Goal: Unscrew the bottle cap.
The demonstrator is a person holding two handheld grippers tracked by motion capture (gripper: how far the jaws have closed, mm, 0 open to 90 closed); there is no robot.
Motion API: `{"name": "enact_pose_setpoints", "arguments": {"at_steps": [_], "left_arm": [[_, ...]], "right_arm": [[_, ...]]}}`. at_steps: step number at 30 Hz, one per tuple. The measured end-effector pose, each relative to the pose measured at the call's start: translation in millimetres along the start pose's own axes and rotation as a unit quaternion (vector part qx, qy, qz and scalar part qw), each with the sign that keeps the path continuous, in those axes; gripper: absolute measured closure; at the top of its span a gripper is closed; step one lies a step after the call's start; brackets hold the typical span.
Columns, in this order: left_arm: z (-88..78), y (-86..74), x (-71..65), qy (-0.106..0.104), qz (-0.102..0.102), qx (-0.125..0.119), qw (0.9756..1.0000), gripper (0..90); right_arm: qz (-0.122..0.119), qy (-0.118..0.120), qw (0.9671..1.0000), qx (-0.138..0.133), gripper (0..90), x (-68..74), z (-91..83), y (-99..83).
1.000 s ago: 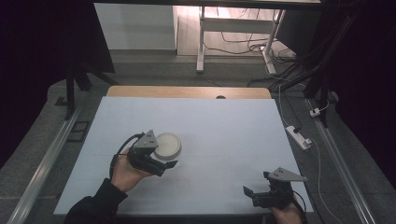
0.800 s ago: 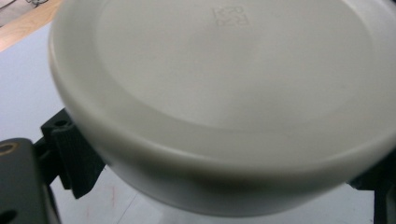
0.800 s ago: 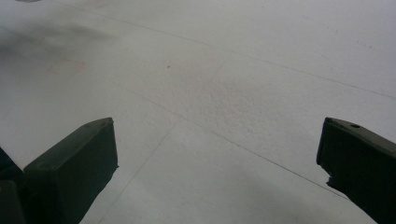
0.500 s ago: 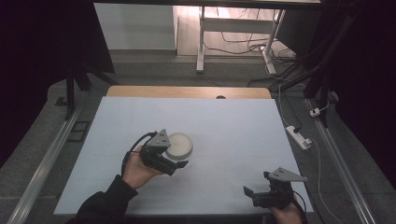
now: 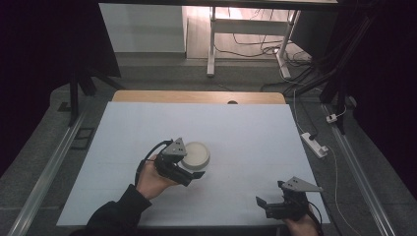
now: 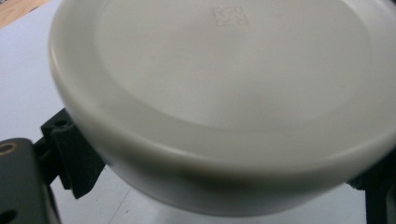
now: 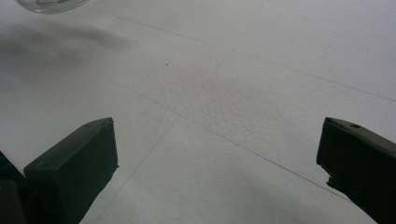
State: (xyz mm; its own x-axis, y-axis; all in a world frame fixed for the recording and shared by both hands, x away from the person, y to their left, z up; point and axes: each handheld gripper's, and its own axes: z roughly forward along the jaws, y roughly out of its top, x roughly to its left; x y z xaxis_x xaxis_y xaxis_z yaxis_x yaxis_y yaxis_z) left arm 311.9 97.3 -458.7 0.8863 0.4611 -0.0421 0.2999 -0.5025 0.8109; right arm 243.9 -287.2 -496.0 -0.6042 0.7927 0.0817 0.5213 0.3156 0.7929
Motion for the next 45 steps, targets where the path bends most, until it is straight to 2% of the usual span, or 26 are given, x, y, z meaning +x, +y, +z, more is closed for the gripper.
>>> {"name": "enact_pose_setpoints", "arguments": {"at_steps": [7, 10, 19, 30, 37, 42, 45], "left_arm": [[0.5, -0.6, -0.6, -0.002, -0.001, -0.002, 1.0000, 7.4], [0.3, -0.5, -0.9, -0.003, 0.000, -0.003, 1.0000, 7.4], [2.2, -2.4, -0.5, -0.001, 0.000, 0.000, 1.0000, 7.4], [3.6, -3.6, -0.9, -0.001, 0.003, 0.000, 1.0000, 7.4], [3.5, -3.2, -2.5, -0.002, 0.007, -0.004, 1.0000, 7.4], [4.4, -3.5, -3.4, -0.006, 0.012, -0.003, 0.9999, 7.5], [4.9, -3.6, -3.5, -0.008, 0.013, -0.002, 0.9999, 7.5]], "right_arm": [[0.007, -0.001, 1.0000, -0.006, 0.0, -1.0, -1.8, -0.1], [0.012, 0.005, 0.9999, -0.007, 0.0, -0.3, -2.4, 0.3], [0.002, 0.014, 0.9996, -0.025, 0.0, 6.1, -5.3, 8.1], [-0.027, 0.031, 0.9981, -0.045, 0.0, 18.1, -4.2, 20.7], [-0.043, 0.068, 0.9954, -0.051, 0.0, 25.1, 0.6, 30.8], [-0.060, 0.079, 0.9931, -0.062, 0.0, 31.7, 2.6, 40.5], [-0.062, 0.083, 0.9922, -0.070, 0.0, 34.6, 3.9, 46.4]]}}
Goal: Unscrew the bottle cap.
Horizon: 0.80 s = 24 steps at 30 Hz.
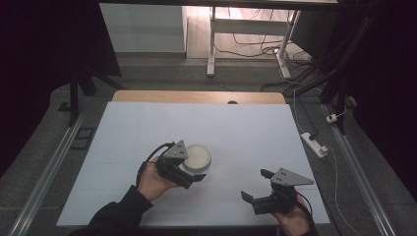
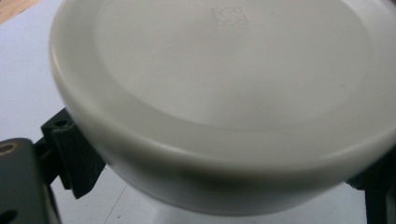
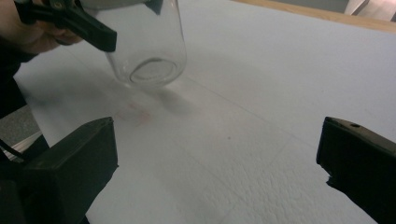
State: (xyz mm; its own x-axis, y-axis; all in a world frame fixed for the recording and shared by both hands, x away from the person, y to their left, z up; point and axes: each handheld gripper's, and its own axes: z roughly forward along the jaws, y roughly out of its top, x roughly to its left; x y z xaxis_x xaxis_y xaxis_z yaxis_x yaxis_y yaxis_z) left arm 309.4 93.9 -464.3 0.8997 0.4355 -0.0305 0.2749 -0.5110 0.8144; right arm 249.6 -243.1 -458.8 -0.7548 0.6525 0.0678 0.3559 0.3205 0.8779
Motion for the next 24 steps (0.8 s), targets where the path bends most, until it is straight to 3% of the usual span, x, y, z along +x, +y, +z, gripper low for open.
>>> {"name": "enact_pose_setpoints", "arguments": {"at_steps": [7, 17, 24], "left_arm": [[0.9, -0.2, 0.5, -0.009, 0.005, 0.000, 0.9999, 7.5], [2.2, 1.2, -1.0, -0.022, 0.013, 0.005, 0.9997, 7.5], [2.8, 1.6, -1.9, -0.029, 0.014, 0.005, 0.9995, 7.5]], "right_arm": [[0.005, 0.021, 0.9997, -0.007, 0.0, 2.9, 6.4, 13.3], [-0.015, 0.010, 0.9998, 0.006, 0.0, 11.7, 20.7, 29.0], [-0.014, 0.036, 0.9992, 0.010, 0.0, 16.2, 31.5, 42.7]]}}
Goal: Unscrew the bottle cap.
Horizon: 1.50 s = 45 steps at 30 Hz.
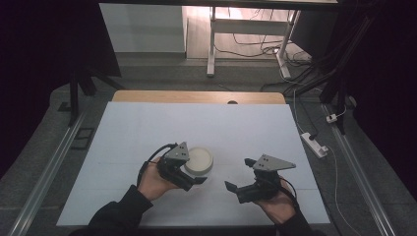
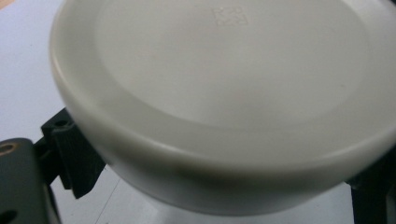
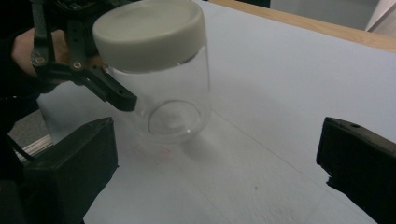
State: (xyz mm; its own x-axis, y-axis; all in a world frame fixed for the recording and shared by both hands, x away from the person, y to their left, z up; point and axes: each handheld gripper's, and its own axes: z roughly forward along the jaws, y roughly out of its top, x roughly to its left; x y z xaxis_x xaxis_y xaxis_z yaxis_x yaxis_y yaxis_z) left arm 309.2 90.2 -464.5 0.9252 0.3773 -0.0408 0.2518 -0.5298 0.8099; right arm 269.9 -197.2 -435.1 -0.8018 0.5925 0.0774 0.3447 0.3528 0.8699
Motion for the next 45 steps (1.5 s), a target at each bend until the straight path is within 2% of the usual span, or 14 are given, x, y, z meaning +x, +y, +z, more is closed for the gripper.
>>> {"name": "enact_pose_setpoints", "arguments": {"at_steps": [11, 20, 24, 35, 40, 45], "left_arm": [[0.7, 1.2, -0.9, -0.006, 0.006, 0.001, 1.0000, 7.4], [3.0, 1.6, -3.3, -0.012, 0.007, 0.003, 0.9999, 7.5], [3.1, 2.3, -4.2, -0.014, 0.016, 0.008, 0.9997, 7.5], [4.5, 3.5, -5.0, -0.024, 0.018, 0.009, 0.9995, 7.5], [4.9, 3.7, -4.8, -0.026, 0.020, 0.010, 0.9994, 7.5], [3.7, 3.9, -3.1, -0.030, 0.018, 0.007, 0.9994, 7.5]], "right_arm": [[-0.024, 0.021, 0.9995, 0.008, 0.0, 10.8, 22.9, 19.7], [-0.039, 0.030, 0.9988, 0.003, 0.0, 19.3, 40.9, 35.6], [-0.040, 0.035, 0.9986, 0.002, 0.0, 21.7, 48.6, 37.1], [-0.045, 0.059, 0.9972, -0.001, 2.0, 24.4, 62.8, 39.9], [-0.048, 0.070, 0.9964, -0.002, 7.0, 25.3, 66.1, 40.1], [-0.054, 0.076, 0.9956, -0.008, 7.2, 24.4, 66.9, 39.9]]}}
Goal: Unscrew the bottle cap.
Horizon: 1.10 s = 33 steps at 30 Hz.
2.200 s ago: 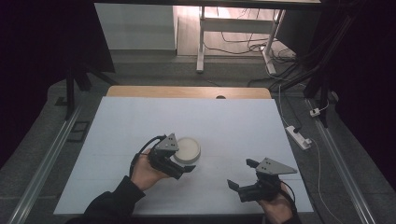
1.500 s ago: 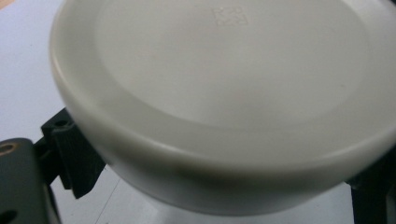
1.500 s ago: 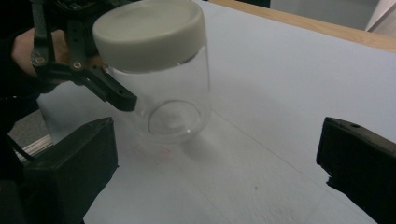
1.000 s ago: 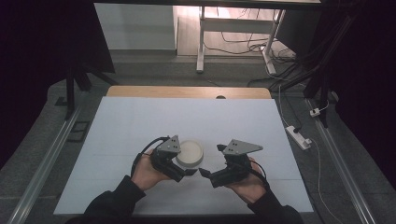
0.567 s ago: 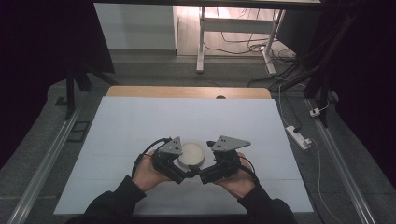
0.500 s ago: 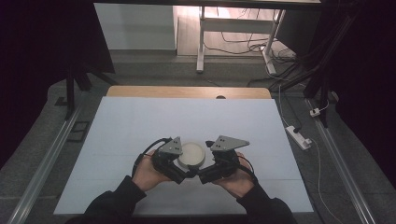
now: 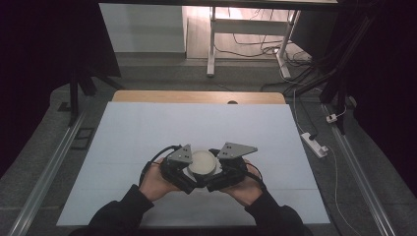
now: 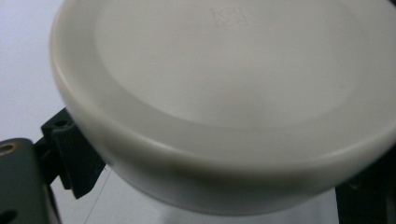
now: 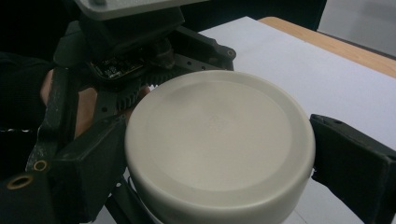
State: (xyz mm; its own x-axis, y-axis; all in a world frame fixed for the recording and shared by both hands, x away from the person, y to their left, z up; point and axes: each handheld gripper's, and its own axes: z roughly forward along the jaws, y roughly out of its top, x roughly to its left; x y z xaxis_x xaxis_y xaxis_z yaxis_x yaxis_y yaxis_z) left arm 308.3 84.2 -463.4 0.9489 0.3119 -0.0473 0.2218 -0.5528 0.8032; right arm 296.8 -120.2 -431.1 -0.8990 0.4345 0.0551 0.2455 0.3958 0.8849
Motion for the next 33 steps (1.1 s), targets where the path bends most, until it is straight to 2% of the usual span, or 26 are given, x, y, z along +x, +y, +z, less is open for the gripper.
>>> {"name": "enact_pose_setpoints", "arguments": {"at_steps": [5, 10, 12, 15, 18, 22, 24, 26, 28, 33], "left_arm": [[-1.4, -0.8, 2.3, -0.009, 0.002, 0.000, 1.0000, 7.5], [-4.3, -2.3, 5.7, -0.032, 0.000, -0.010, 0.9995, 7.5], [-5.4, -3.0, 7.2, -0.030, -0.002, -0.011, 0.9995, 7.5], [-5.4, -3.3, 7.7, -0.021, -0.003, -0.008, 0.9997, 7.5], [-2.4, -0.7, 3.4, -0.013, 0.003, 0.000, 0.9999, 7.5], [1.6, 3.3, -2.9, -0.010, 0.013, 0.007, 0.9998, 7.5], [1.4, 4.3, -4.3, -0.012, 0.014, 0.005, 0.9998, 7.4], [0.4, 4.6, -4.2, -0.012, 0.015, 0.004, 0.9998, 7.5], [0.1, 4.5, -4.0, -0.013, 0.017, 0.003, 0.9998, 7.5], [1.2, 2.8, -2.5, -0.028, 0.017, 0.007, 0.9994, 7.5]], "right_arm": [[-0.003, 0.011, 0.9999, 0.004, 7.7, -2.2, 0.0, 0.8], [-0.009, 0.037, 0.9993, 0.001, 9.0, -6.9, -3.2, 1.4], [-0.005, 0.047, 0.9989, -0.004, 10.1, -9.0, -4.6, 1.5], [0.003, 0.043, 0.9990, -0.015, 12.4, -10.0, -7.3, 2.3], [0.013, 0.032, 0.9993, -0.017, 7.1, -7.7, -5.1, 4.4], [-0.006, 0.010, 0.9999, 0.002, 4.3, -0.1, 4.4, 3.5], [-0.010, 0.010, 0.9999, 0.007, 5.2, 0.3, 7.0, 1.8], [-0.003, 0.017, 0.9999, 0.002, 6.4, -0.3, 6.6, 0.9], [-0.006, 0.016, 0.9999, 0.001, 6.6, 0.1, 6.1, 1.3], [-0.011, 0.031, 0.9994, 0.005, 6.8, -2.6, 6.4, 0.2]]}}
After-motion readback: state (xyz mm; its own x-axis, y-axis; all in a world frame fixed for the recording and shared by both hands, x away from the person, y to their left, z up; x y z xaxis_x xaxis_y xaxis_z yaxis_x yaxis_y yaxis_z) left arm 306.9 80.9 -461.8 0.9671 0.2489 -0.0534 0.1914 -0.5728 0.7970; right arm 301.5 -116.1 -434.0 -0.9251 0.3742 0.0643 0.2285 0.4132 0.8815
